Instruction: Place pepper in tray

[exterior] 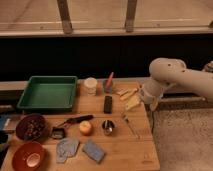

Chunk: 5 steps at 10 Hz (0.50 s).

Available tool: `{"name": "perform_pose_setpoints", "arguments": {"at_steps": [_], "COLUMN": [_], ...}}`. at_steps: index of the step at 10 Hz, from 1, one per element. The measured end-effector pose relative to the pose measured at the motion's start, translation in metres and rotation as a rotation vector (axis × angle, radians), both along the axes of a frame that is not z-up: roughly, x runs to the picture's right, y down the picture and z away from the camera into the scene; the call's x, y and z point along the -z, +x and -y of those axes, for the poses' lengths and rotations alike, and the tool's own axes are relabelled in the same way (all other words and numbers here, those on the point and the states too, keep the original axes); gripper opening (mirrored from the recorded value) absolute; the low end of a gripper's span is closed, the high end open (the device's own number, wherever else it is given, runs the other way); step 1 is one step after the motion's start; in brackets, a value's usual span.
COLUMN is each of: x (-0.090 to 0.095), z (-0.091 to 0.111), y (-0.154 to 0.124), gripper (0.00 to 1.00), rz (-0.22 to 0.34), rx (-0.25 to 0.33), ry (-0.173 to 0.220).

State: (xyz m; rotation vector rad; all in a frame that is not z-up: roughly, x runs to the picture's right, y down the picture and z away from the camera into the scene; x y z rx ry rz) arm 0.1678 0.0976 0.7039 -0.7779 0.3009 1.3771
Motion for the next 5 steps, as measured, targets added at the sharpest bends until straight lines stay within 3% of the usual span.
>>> {"name": "perform_pose_setpoints", "arguments": {"at_steps": [5], "x": [-0.039], "z": [0.058], "y": [-0.034], "gripper": [0.8], "rz": [0.067], "rx": [0.072], "ry": [0.044]}}
